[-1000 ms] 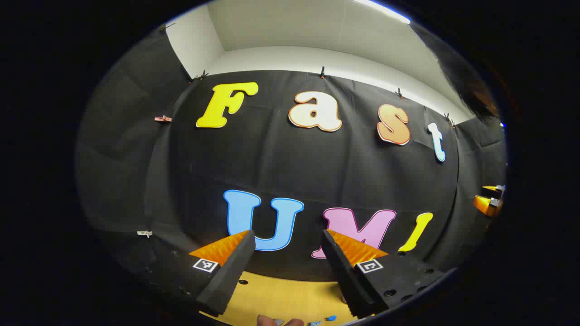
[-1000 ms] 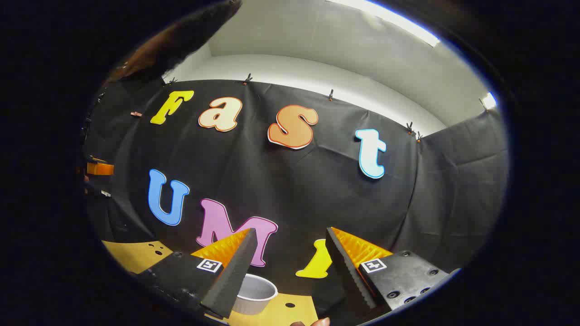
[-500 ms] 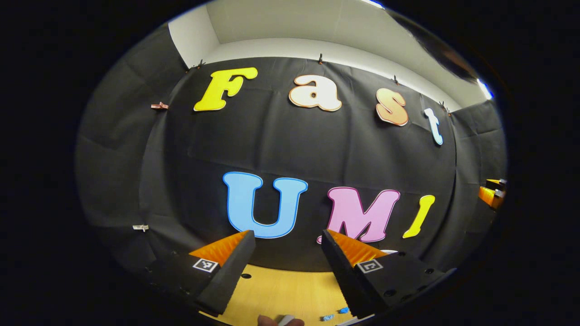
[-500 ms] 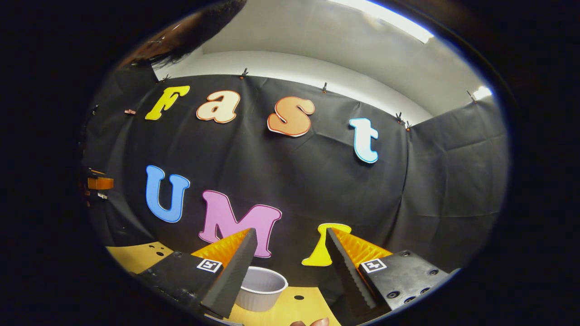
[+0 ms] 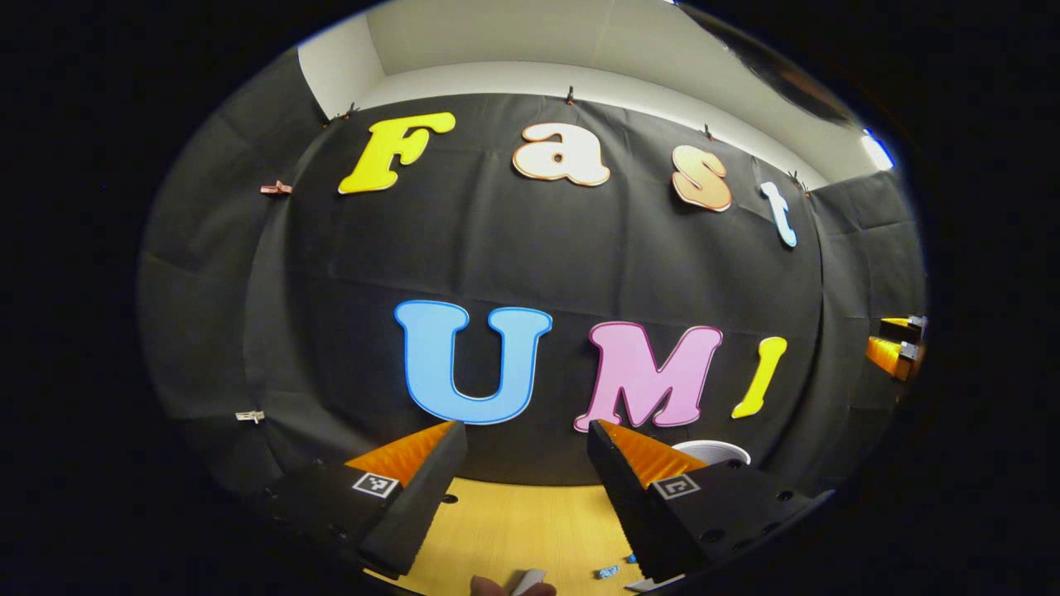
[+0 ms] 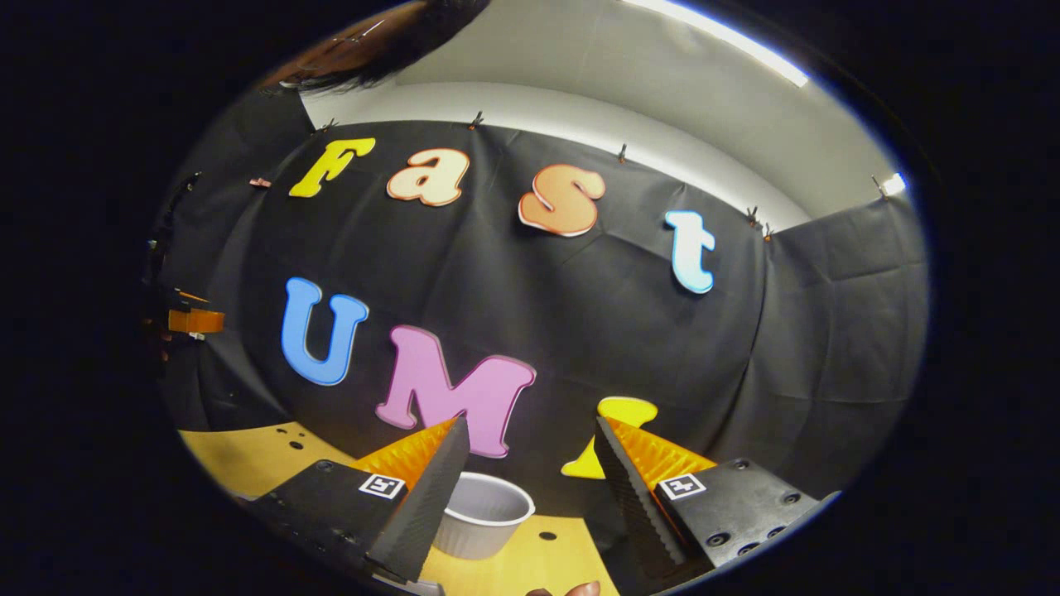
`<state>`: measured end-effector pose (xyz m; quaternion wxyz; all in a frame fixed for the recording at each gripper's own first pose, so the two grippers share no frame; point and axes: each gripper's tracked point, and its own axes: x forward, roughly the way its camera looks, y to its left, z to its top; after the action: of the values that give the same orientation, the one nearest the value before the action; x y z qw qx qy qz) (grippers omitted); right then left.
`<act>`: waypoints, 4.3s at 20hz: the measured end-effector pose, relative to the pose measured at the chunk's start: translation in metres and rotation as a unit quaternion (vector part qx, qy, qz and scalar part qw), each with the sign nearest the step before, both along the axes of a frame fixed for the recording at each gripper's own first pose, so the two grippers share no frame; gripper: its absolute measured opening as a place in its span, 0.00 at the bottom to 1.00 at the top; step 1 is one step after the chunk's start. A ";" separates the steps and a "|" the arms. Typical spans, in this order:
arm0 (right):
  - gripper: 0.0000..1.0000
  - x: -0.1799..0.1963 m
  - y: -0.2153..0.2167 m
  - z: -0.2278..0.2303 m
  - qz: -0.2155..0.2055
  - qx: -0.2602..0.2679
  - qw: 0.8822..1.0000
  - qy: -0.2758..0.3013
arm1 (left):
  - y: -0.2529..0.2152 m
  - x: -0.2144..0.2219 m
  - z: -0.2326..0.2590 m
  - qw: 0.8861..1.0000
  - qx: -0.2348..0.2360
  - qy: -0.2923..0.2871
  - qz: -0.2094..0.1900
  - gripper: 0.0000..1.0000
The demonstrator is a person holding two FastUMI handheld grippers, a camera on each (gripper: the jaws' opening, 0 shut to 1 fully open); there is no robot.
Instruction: Pick up the small broom and dustpan from the desktop, sweep the trash into the dustpan with the broom, and then empty the trash into the garbage bin.
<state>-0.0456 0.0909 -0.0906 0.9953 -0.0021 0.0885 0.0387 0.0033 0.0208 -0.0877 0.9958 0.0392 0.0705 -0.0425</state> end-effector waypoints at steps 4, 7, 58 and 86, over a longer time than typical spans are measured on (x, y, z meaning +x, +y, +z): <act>0.95 -0.064 0.059 -0.103 0.084 0.025 0.980 0.177 | 0.005 -0.016 -0.038 0.999 0.032 0.032 -0.009 0.95; 0.95 -0.127 0.097 -0.174 0.136 0.023 0.947 0.292 | -0.003 -0.023 -0.056 0.997 0.050 0.045 -0.023 0.95; 0.35 -0.293 0.190 -0.497 0.189 -0.003 0.697 0.692 | 0.046 -0.136 -0.413 0.791 0.119 0.593 -0.088 0.93; 0.35 -0.293 0.191 -0.500 0.175 0.001 0.696 0.697 | 0.062 -0.117 -0.510 0.724 0.188 0.654 -0.113 0.26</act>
<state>-0.3381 0.2823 -0.5906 0.6242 0.0108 0.7545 0.2024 -0.1135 0.0829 -0.5975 0.6626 0.1958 0.7061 -0.1551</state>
